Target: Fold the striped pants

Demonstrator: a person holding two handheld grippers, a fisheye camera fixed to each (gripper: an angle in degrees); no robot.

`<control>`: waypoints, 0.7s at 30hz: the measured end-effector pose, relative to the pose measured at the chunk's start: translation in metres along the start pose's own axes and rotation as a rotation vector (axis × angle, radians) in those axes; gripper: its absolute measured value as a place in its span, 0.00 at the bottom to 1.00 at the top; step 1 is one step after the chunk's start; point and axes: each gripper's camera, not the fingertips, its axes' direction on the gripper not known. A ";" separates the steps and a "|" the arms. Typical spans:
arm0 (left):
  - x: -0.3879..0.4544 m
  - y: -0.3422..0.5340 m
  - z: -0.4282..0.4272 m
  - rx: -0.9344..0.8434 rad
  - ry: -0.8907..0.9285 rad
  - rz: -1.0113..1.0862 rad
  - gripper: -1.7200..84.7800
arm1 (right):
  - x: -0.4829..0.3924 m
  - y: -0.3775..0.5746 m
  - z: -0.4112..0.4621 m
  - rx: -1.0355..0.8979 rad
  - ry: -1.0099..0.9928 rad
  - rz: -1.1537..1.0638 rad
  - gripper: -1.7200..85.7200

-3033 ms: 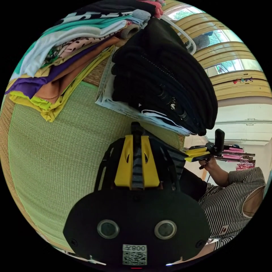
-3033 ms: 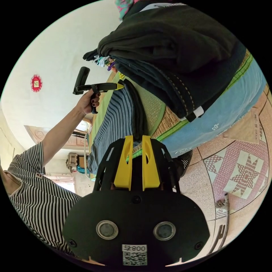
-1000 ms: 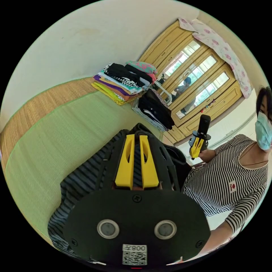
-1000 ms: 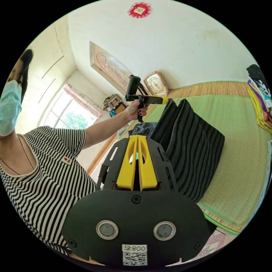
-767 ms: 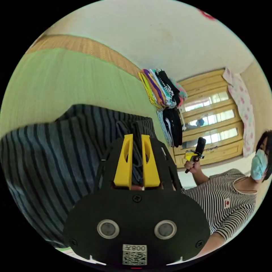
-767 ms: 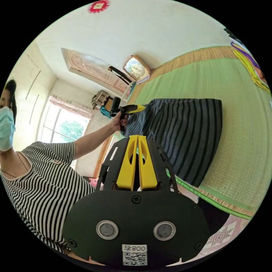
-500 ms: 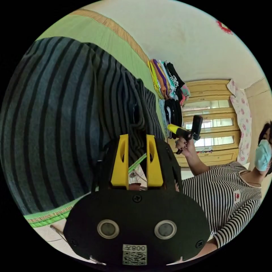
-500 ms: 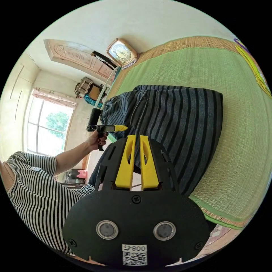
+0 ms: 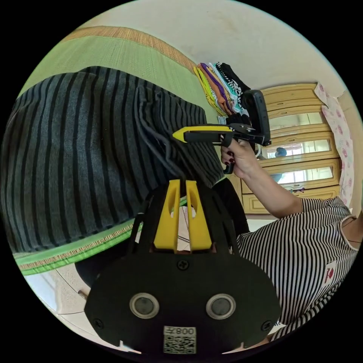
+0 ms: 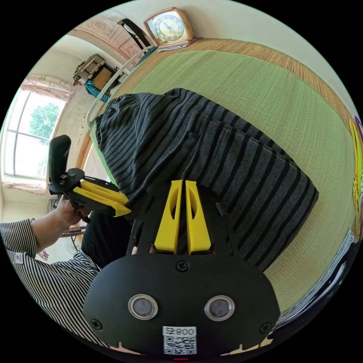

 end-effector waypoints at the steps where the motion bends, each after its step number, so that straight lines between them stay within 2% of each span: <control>1: -0.004 0.011 -0.003 0.027 0.010 -0.013 0.06 | -0.002 -0.005 -0.006 0.015 -0.015 0.003 0.04; 4: -0.023 0.036 0.001 0.064 0.033 -0.093 0.07 | -0.004 -0.015 -0.023 0.069 -0.074 0.009 0.03; 7: -0.048 0.057 0.013 0.075 0.068 -0.201 0.09 | -0.002 -0.029 -0.020 0.040 -0.118 0.033 0.03; 11: -0.044 0.069 0.013 0.164 0.050 -0.141 0.12 | -0.007 -0.036 -0.022 0.051 -0.181 0.040 0.03; 14: -0.035 0.057 0.029 0.125 0.070 -0.047 0.13 | -0.016 -0.043 -0.033 0.102 -0.239 0.015 0.03; 17: -0.032 0.042 0.057 0.040 0.039 -0.005 0.13 | -0.021 -0.055 -0.036 0.095 -0.205 0.028 0.03; 21: -0.035 0.037 0.081 -0.022 -0.004 -0.018 0.11 | -0.031 -0.068 -0.048 0.115 -0.018 0.018 0.06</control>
